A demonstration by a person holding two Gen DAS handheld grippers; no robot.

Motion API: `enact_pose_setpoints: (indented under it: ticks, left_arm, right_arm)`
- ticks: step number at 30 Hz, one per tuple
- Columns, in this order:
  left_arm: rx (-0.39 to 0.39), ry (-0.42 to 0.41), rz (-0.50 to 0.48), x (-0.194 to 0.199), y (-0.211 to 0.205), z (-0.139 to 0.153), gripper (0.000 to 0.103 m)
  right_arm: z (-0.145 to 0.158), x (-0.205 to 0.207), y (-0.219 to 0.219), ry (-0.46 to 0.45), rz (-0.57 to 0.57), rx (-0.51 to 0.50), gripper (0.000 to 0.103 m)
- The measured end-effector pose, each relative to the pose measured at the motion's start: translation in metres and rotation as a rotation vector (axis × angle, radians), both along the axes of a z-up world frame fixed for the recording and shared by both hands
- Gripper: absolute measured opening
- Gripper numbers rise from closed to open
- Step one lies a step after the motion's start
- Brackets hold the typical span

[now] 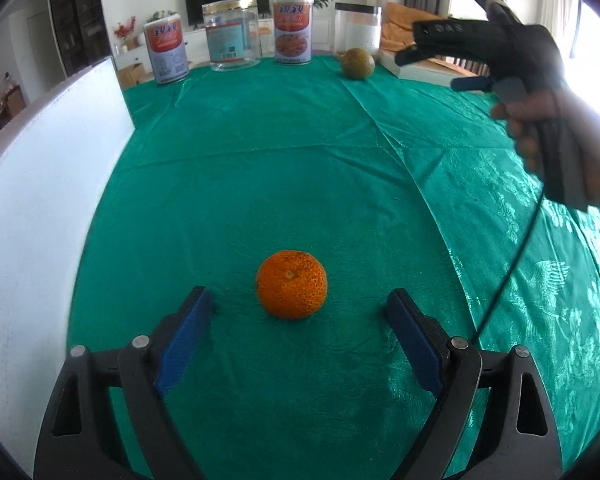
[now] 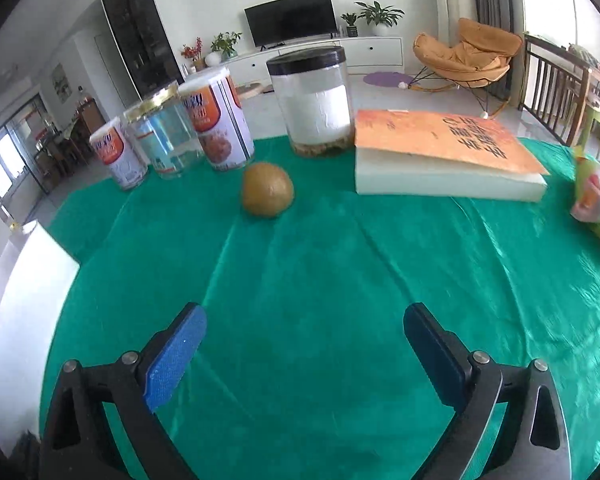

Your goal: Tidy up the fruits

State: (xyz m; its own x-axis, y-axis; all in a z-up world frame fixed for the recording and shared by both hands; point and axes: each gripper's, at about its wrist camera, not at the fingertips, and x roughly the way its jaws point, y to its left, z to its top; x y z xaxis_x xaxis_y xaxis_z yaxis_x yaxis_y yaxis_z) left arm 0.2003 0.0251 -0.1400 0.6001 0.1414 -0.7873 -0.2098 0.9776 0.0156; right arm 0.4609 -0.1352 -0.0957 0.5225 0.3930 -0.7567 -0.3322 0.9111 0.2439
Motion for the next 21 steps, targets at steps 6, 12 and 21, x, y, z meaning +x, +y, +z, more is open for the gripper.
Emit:
enact_pose_setpoints:
  ticks: [6,12,21]
  left_arm:
    - [-0.001,-0.001,0.008,-0.001,0.001,0.000,0.091]
    - [-0.003,-0.002,0.017,-0.001,0.001,0.000,0.091]
    - [-0.002,-0.001,0.018,0.001,0.003,0.000,0.091]
  right_arm:
    - [-0.015,0.068,0.050,0.070,-0.017,0.001,0.083]
    - [-0.026,0.079,0.044,0.135,-0.057,0.088,0.049]
    - [0.005,-0.048,-0.046,0.107,0.078,-0.171,0.049]
